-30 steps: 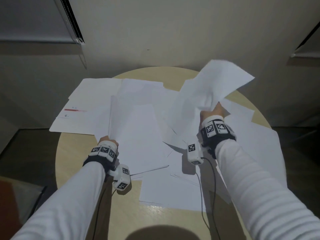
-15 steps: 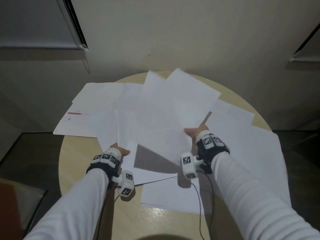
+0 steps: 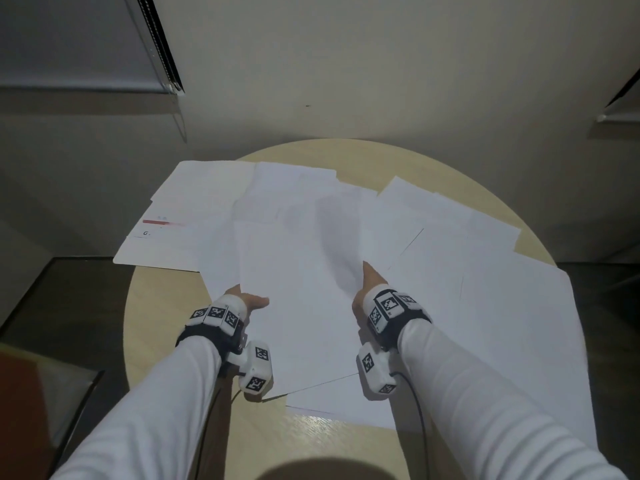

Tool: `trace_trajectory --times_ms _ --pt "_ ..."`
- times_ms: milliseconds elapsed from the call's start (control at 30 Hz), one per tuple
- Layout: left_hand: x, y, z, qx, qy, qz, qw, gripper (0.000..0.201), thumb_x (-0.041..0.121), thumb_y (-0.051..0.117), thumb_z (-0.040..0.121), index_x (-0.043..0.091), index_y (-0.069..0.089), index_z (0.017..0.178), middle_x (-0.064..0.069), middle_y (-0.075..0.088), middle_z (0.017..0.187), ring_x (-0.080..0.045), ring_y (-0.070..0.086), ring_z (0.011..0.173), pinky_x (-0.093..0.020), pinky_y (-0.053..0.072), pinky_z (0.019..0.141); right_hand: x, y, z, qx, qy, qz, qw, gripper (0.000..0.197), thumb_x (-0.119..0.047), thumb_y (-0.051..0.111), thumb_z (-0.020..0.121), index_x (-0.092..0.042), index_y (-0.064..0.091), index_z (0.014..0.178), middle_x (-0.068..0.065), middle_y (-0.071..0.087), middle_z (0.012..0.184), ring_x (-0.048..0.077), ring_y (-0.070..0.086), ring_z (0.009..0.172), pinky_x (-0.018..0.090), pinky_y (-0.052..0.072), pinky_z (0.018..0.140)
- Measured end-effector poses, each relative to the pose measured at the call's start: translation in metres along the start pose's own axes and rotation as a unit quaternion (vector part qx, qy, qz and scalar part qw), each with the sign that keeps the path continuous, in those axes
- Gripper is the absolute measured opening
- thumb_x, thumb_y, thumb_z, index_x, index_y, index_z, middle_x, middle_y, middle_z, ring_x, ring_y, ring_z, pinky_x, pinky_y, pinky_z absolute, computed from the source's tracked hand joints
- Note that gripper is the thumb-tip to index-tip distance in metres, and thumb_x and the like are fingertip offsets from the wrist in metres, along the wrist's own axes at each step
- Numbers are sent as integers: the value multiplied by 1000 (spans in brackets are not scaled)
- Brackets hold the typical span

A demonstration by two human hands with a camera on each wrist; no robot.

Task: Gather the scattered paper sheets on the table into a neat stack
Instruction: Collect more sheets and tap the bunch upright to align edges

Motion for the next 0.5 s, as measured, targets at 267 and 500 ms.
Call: trace_trajectory --times_ms 267,500 --pt "10 -4 -17 74 79 144 984 23 9 55 83 5 54 105 -20 57 93 -28 52 82 -34 44 76 5 -4 -9 42 22 179 983 60 -15 72 76 -12 43 129 -1 55 105 20 55 94 32 49 85" --pt "88 -4 -71 22 233 14 972 61 14 54 53 8 58 113 -15 63 108 -26 56 102 -33 49 92 -30 -65 -18 34 -43 304 951 28 -2 70 79 8 60 104 6 65 66 -2 54 37 10 43 39"
Point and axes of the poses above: each hand's wrist, its own z-axis towards the middle knuckle, its own y-axis out of the palm, x = y × z, the point moved 4 cm from there along z, towards the middle knuckle
